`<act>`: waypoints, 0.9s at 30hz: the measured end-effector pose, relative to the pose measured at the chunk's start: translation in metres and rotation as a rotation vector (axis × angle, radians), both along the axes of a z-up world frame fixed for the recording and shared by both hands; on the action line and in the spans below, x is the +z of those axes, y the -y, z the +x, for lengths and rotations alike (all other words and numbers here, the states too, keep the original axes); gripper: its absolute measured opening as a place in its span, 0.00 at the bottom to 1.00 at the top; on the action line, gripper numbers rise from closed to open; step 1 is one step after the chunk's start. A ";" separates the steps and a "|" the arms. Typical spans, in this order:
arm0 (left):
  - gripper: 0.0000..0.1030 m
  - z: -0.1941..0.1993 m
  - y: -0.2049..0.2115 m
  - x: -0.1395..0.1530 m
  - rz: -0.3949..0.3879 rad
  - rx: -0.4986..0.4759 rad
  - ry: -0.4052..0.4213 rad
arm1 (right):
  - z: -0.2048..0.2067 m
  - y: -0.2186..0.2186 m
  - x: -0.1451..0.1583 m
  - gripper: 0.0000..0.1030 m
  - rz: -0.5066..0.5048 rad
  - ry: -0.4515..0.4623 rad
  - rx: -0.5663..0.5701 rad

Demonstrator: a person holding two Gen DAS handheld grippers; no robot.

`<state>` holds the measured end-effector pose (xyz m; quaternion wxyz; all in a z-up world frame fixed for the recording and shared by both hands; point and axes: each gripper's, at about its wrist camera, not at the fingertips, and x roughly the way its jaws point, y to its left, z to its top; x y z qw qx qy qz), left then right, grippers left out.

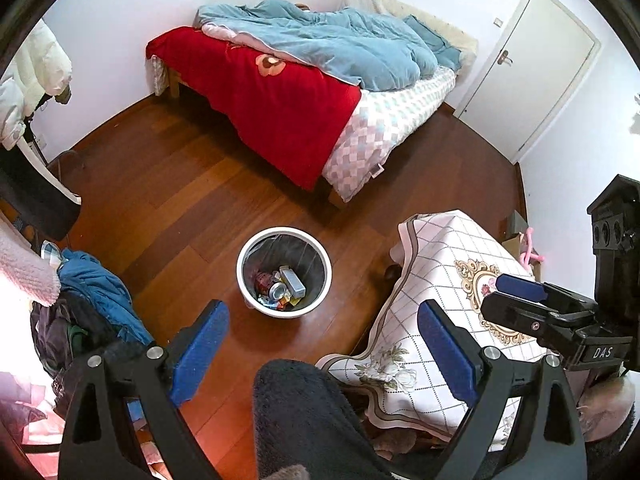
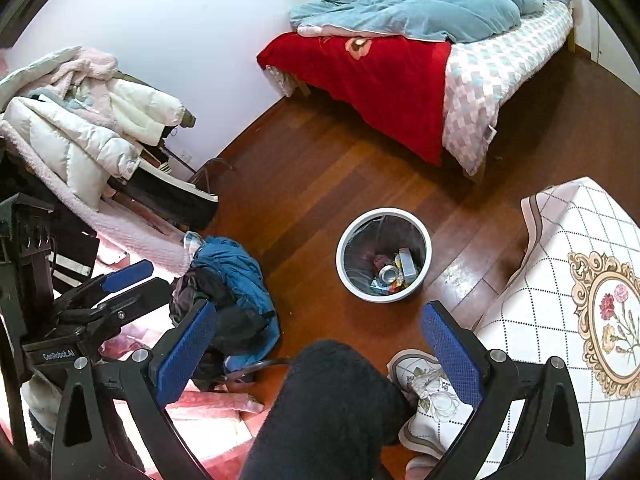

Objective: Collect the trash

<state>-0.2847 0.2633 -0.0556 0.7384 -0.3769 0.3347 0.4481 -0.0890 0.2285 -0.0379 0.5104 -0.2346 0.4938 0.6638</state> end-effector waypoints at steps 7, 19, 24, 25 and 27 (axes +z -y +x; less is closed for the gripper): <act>0.93 -0.004 0.005 0.002 -0.003 0.023 0.001 | 0.000 0.004 0.009 1.00 -0.001 -0.011 0.016; 1.00 -0.009 0.011 0.004 -0.008 0.044 -0.006 | -0.006 0.001 0.006 1.00 -0.022 -0.024 0.040; 1.00 -0.008 0.012 0.005 -0.010 0.041 -0.005 | -0.009 0.002 0.008 1.00 -0.022 -0.019 0.046; 1.00 -0.008 0.012 0.005 -0.010 0.039 -0.005 | -0.008 0.002 0.008 1.00 -0.023 -0.019 0.047; 1.00 -0.006 0.013 0.005 -0.014 0.040 -0.008 | -0.008 0.002 0.009 1.00 -0.025 -0.017 0.047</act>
